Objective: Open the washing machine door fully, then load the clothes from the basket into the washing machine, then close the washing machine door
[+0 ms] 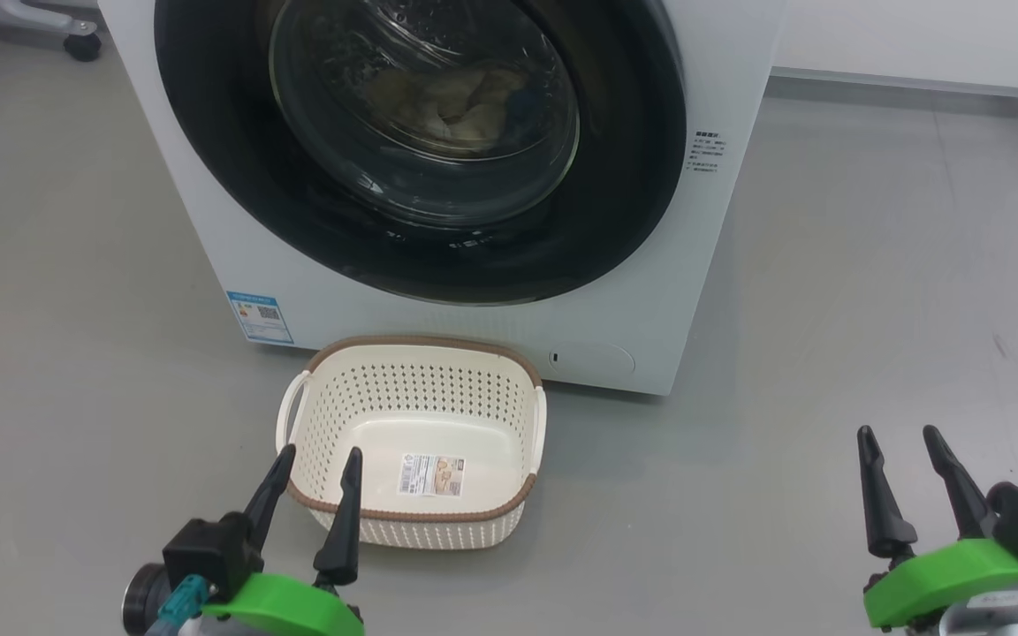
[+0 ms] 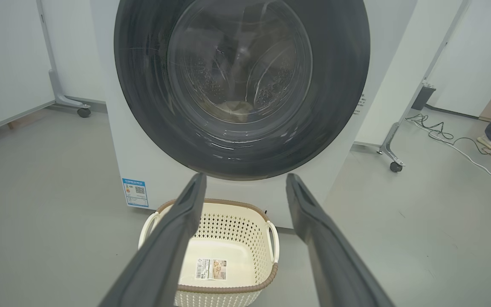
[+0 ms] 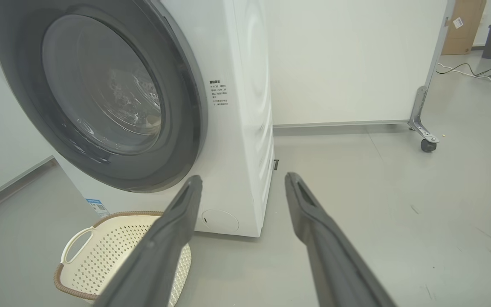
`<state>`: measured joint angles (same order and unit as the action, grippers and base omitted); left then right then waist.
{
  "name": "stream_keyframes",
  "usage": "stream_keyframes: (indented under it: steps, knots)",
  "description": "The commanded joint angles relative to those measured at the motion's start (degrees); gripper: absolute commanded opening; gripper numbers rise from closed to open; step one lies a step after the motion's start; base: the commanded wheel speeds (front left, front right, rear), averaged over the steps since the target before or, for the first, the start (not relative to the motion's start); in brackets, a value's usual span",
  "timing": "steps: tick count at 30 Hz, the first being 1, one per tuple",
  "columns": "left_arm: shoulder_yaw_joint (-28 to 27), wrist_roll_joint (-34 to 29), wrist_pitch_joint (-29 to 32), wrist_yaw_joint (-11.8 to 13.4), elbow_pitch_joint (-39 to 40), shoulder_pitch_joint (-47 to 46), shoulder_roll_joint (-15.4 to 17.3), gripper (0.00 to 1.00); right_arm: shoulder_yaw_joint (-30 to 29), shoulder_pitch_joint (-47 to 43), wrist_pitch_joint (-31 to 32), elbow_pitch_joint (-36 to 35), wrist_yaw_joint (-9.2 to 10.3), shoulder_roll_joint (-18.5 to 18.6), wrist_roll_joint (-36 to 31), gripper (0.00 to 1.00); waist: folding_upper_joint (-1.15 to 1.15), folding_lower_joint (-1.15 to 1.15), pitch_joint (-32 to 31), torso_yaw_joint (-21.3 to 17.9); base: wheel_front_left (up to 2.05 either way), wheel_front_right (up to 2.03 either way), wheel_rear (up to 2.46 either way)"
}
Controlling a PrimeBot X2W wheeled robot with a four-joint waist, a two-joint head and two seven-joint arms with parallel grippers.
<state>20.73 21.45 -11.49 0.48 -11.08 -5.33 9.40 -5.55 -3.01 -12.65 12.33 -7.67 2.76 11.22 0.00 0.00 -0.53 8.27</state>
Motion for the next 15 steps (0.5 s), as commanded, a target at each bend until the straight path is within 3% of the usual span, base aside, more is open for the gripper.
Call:
stream_keyframes:
  steps: [1,15]
  knots:
    - [-2.08,0.33,-0.06,0.19,2.14,-1.27,1.04,1.00,1.09,0.73,0.72,-3.69,0.19,0.25,-0.68,1.00,0.00,0.00,-0.07,-0.14,0.00,0.00,0.00]
    - [-1.17,0.74,0.07,0.39,2.19,-1.33,1.24,1.00,2.64,-4.18,5.86,-14.72,0.19,0.12,0.83,1.00,0.00,0.00,0.02,0.15,0.00,0.00,0.00]
